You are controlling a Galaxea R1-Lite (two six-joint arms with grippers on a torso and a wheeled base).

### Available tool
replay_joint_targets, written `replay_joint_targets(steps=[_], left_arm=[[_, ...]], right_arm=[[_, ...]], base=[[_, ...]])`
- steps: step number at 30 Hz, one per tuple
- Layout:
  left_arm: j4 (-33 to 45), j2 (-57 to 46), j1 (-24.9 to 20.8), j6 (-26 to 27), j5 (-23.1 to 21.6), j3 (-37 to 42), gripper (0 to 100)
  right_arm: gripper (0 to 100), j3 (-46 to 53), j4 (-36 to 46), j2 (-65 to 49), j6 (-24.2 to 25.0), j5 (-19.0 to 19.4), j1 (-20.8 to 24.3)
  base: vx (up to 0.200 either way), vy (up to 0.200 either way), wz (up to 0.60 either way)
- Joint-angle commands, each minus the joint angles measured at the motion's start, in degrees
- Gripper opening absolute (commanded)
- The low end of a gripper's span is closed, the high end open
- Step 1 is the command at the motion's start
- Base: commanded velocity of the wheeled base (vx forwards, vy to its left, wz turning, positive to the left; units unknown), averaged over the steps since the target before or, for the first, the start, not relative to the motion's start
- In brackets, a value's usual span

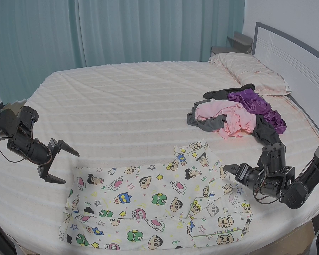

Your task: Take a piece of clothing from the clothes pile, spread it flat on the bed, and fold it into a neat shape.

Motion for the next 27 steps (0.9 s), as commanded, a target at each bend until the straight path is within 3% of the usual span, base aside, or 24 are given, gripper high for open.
replay_joint_targets(steps=[1, 5, 17, 23, 27], left_arm=[[-0.04, 2.1, -1.15, -2.04, 0.54, -1.0, 100], [-0.04, 2.01, -0.97, -2.22, 0.1, -1.09, 100], [0.05, 2.18, -1.06, -1.69, 0.27, -0.65, 100], [-0.3, 2.45, -1.15, -0.64, 1.86, -0.39, 100], [-4.61, 4.73, -1.24, 3.23, 3.53, -0.56, 100]], right_arm=[[100, 0.02, -0.03, 0.32, 0.0, 0.36, 0.07], [100, 0.02, -0.03, 0.32, 0.09, 0.71, -0.02], [100, 0.02, -0.03, 0.76, 0.09, 0.71, -0.02], [100, 0.02, -0.03, 0.94, 0.18, 0.8, -0.02], [100, -0.06, -0.03, 1.29, 0.09, 0.8, -0.02]], base=[[0.0, 0.0, 0.0], [0.0, 0.0, 0.0], [0.0, 0.2, 0.0], [0.0, 0.0, 0.0], [0.0, 0.0, 0.0]])
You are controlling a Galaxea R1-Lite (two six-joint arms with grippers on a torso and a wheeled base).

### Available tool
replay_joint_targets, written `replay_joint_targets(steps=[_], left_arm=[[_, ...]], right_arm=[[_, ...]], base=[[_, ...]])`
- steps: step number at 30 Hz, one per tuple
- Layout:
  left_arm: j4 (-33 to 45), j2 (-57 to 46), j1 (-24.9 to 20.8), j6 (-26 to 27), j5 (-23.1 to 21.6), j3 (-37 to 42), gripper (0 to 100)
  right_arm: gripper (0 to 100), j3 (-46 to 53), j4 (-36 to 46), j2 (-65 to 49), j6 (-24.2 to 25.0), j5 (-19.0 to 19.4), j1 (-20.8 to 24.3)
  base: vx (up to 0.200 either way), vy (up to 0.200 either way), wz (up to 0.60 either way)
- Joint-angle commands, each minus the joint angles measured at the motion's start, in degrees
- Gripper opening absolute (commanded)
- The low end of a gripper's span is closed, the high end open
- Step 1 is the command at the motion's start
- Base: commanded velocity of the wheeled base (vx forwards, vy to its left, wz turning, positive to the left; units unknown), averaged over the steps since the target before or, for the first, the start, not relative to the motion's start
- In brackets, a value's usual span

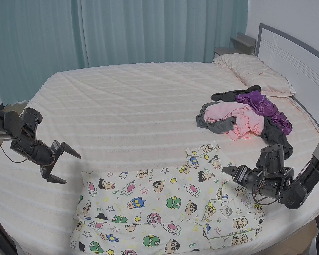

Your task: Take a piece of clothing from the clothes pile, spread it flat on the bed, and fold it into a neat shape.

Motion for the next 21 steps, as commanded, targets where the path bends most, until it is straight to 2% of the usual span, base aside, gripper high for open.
replay_joint_targets(steps=[1, 9, 16, 17, 21], left_arm=[[-4.4, 3.39, -0.25, 3.87, 1.05, -0.24, 100], [-10.12, 12.53, -2.01, 15.12, 4.12, -1.47, 100], [-12.49, 16.05, -2.27, 15.73, 5.0, -4.1, 100], [-15.21, 16.92, -2.62, 15.56, 5.0, -4.1, 100], [-16.97, 17.8, -3.06, 15.38, 5.18, -4.1, 100]], right_arm=[[100, -0.06, -0.06, 0.76, 0.01, -0.02, 0.11], [100, 0.02, -0.06, 1.2, 0.01, 0.77, 0.11], [100, -0.06, -0.15, 1.99, 0.01, 0.77, 0.11], [100, -0.06, -0.15, 1.99, 0.01, 0.86, 0.11], [100, -0.15, -0.15, 1.99, 0.01, 0.95, 0.11]], base=[[0.0, 0.0, 0.0], [0.0, 0.0, 0.0], [0.0, 0.0, 0.0], [0.0, 0.0, 0.0], [0.0, 0.0, 0.0]])
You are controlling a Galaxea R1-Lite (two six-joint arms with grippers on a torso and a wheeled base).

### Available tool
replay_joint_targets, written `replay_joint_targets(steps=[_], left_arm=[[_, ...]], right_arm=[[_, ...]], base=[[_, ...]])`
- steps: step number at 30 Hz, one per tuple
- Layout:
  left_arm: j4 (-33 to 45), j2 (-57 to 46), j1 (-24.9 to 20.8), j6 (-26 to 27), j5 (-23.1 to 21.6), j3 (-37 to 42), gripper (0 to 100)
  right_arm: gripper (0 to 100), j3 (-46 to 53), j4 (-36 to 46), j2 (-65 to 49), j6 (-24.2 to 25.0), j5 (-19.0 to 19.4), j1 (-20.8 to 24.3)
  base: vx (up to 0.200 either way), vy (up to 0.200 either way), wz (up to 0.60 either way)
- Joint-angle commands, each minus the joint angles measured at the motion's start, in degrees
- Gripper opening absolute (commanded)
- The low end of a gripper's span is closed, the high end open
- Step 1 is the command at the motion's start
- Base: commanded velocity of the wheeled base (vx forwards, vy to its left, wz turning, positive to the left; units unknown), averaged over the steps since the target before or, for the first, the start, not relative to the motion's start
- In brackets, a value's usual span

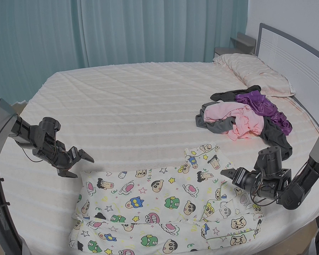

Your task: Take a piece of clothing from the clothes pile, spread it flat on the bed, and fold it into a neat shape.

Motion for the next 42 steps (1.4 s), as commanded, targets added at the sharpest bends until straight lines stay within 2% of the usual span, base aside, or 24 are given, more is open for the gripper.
replay_joint_targets(steps=[1, 5, 7, 11, 12, 25, 32, 36, 41, 42], left_arm=[[-0.78, 2.61, -0.56, -0.16, 0.11, -0.18, 100], [-4.04, 4.37, -1.09, -0.51, 0.99, -0.36, 100], [-6.32, 5.87, -1.35, -0.86, 3.01, -0.62, 100], [-7.11, 6.13, -1.53, -2.27, 3.01, -0.88, 100], [-7.99, 6.74, -1.71, -2.88, 3.18, -1.32, 0], [-7.99, 6.13, -1.44, -5.08, 4.24, -4.31, 0], [-7.81, 6.66, -1.71, -4.55, 8.9, -7.03, 0], [-7.55, 7.27, -2.23, -2.88, 8.98, -7.12, 0], [-6.67, 7.89, -3.02, -1.04, 9.16, -7.39, 0], [-6.67, 7.98, -3.38, -1.04, 9.25, -7.39, 0]], right_arm=[[100, -0.09, 0.0, 0.31, 0.01, 0.07, 0.02], [100, -0.09, 0.0, 0.31, 0.01, 0.69, 0.02], [100, -0.09, 0.0, 0.31, 0.01, 0.69, 0.02], [100, -0.09, 0.0, 0.4, 0.01, 0.69, 0.02], [100, -0.18, 0.0, 0.57, 0.01, 0.69, 0.02], [100, -2.11, 0.08, 1.54, -0.35, 0.6, -0.77], [100, -3.78, 0.0, 2.42, -0.35, 0.6, -1.56], [100, -6.33, 0.08, 3.65, -0.35, 0.77, -2.97], [100, -12.22, 1.49, 6.46, -4.39, 4.47, -6.48], [100, -13.89, 3.86, 7.69, -8.26, 7.81, -7.62]], base=[[0.0, 0.0, 0.0], [0.0, 0.0, 0.0], [0.0, 0.0, 0.0], [0.0, 0.0, 0.0], [0.0, 0.0, 0.0], [0.0, 0.0, 0.0], [0.0, 0.0, 0.0], [0.0, 0.0, 0.0], [0.0, 0.0, 0.0], [0.0, 0.0, 0.0]])
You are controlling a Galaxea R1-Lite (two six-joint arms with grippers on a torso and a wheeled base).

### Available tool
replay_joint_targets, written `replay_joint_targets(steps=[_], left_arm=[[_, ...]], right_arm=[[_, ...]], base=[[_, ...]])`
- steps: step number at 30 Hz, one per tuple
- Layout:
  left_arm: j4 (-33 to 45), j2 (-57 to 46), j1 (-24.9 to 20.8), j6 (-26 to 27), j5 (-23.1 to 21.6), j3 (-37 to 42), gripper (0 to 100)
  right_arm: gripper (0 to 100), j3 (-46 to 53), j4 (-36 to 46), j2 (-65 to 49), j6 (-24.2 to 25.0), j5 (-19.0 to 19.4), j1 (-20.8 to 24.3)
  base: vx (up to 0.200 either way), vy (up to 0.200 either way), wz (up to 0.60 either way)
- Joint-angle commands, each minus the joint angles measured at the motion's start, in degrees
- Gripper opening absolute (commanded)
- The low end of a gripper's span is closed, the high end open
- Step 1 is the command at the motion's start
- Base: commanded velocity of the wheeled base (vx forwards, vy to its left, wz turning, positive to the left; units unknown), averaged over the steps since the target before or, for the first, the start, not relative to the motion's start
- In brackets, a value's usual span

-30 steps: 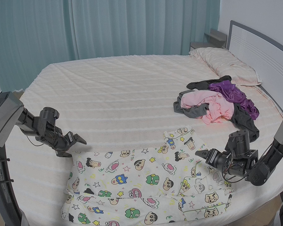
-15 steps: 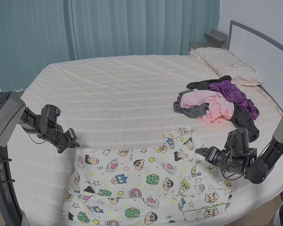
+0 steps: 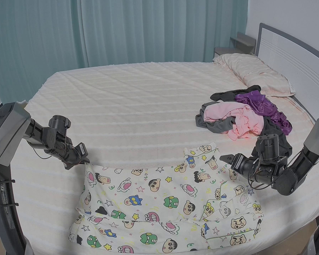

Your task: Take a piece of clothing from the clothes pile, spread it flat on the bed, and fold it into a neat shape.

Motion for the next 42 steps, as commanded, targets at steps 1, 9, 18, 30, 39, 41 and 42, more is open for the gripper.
replay_joint_targets(steps=[1, 9, 18, 30, 39, 41, 42], left_arm=[[0.28, 0.62, -1.13, 0.38, 0.12, -0.25, 100], [0.63, 0.1, -1.04, 0.03, 0.2, 0.36, 100], [12.23, -0.52, 2.21, 0.91, -4.19, -2.98, 100], [19.52, 1.15, 6.25, 1.26, -12.98, -8.16, 100], [19.17, 1.85, 5.99, 5.48, -13.07, -7.64, 100], [19.0, 2.21, 5.81, 6.1, -13.42, -7.64, 100], [18.91, 2.29, 5.81, 6.71, -13.42, -7.55, 100]], right_arm=[[100, -6.56, 4.72, 4.13, -7.45, 5.81, -3.87], [100, -21.85, 16.67, 10.54, -18.52, 9.06, -4.92], [100, -28.71, 20.19, 15.47, -22.74, 13.46, -5.89], [100, -29.23, 19.22, 16.35, -21.51, 15.48, -6.94], [100, -31.52, 19.31, 17.14, -19.4, 16.97, -6.86], [100, -31.78, 19.31, 17.58, -19.4, 17.23, -6.86], [100, -31.78, 19.31, 17.75, -19.4, 17.32, -6.86]], base=[[0.0, 0.0, 0.0], [0.0, 0.0, 0.0], [0.0, 0.0, 0.0], [0.0, 0.0, 0.0], [0.0, 0.0, 0.0], [0.0, 0.0, 0.0], [0.0, 0.0, 0.0]])
